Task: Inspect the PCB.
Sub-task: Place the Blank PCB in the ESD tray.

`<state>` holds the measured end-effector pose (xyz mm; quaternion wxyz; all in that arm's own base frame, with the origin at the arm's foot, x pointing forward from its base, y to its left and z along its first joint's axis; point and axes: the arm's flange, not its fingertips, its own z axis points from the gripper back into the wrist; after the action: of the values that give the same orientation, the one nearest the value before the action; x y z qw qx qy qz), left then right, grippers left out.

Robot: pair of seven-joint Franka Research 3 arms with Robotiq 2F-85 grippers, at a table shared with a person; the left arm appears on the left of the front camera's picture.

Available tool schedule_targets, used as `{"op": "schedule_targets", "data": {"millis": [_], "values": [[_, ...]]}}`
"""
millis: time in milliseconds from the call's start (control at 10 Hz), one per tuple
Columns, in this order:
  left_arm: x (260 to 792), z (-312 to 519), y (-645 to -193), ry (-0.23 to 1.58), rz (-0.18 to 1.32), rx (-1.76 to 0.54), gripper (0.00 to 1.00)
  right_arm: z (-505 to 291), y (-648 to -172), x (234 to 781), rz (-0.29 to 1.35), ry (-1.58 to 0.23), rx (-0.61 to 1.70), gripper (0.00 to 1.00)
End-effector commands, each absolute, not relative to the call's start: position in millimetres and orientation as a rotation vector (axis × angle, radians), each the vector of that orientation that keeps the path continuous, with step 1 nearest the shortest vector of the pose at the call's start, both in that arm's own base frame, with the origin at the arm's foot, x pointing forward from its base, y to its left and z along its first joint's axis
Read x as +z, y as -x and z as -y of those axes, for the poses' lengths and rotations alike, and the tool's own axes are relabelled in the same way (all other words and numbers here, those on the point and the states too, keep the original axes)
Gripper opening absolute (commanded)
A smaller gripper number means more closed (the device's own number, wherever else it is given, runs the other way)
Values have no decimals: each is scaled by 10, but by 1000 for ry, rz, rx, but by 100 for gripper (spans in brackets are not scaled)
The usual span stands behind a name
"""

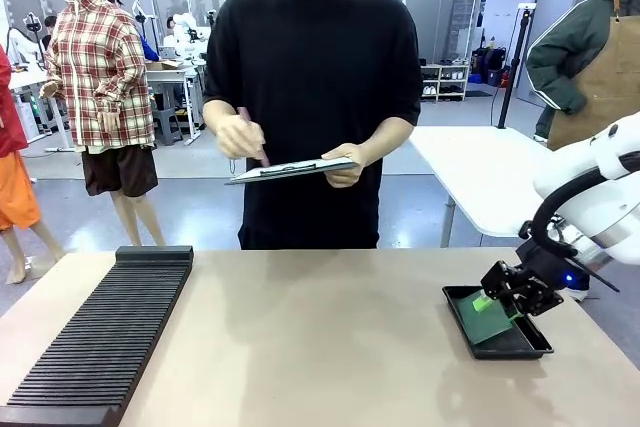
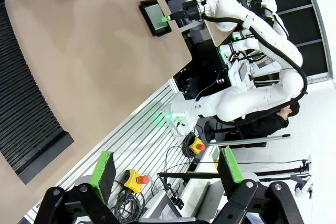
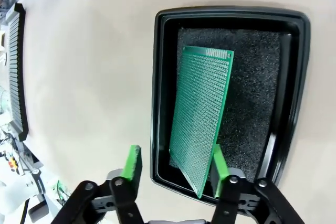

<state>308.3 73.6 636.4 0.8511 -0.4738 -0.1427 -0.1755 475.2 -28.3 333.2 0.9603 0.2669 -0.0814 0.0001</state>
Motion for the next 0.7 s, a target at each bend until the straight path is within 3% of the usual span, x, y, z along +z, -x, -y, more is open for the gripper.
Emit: {"op": "schedule_targets", "data": {"millis": [0,100,200,600], "values": [[6396,-739,-3097,990,294,-370,100,136,-4628,3454,175,-445,-50,100],[6396,-739,-3097,990,294,-370,100,112,-4594,3508,180,-410,-60,89],[6396,-739,-3097,990,294,-370,100,97,-4559,3579,189,-381,-75,98],[6396,-739,-3097,990,294,-370,100,-22,-4458,3874,231,-309,-114,100]]}}
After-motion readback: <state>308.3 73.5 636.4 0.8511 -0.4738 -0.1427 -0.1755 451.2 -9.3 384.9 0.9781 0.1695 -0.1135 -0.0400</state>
